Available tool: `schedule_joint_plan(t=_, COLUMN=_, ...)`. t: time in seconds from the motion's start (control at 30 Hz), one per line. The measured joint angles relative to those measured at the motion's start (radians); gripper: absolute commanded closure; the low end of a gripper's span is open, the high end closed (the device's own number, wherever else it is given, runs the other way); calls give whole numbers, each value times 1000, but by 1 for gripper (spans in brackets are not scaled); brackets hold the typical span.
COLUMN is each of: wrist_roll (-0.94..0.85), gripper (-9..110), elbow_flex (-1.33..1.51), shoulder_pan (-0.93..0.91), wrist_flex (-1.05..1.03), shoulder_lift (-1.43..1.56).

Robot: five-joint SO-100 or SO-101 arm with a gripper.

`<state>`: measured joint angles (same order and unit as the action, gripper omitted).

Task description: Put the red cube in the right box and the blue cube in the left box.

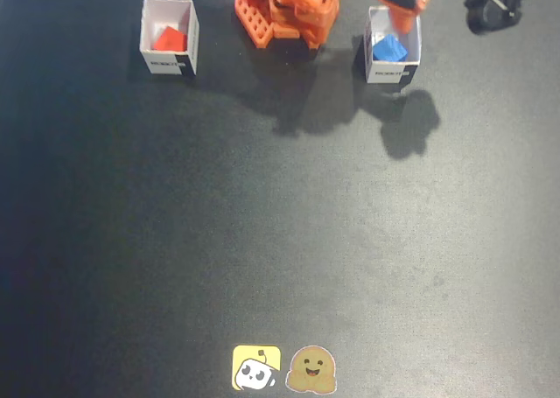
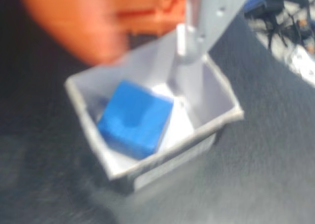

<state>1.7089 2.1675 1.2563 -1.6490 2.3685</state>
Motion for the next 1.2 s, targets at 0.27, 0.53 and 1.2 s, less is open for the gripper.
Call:
schedule_joint_plan(t=0.27, wrist_roll=-44, gripper=101, elbow_flex=-78, shoulder_pan=-129, wrist_flex=-23, shoulder_lift=-92)
schedule_joint_plan(t=0.53, wrist_roll=-23, gripper=101, elbow_flex=-78, shoulder_pan=-360, wrist_flex=-15, shoulder_lift=-67)
schedule_joint_plan(t=1.2, wrist_roll=-247, gripper=101, elbow_flex=213, shoulder_pan=-1146, wrist_flex=239, shoulder_lift=236)
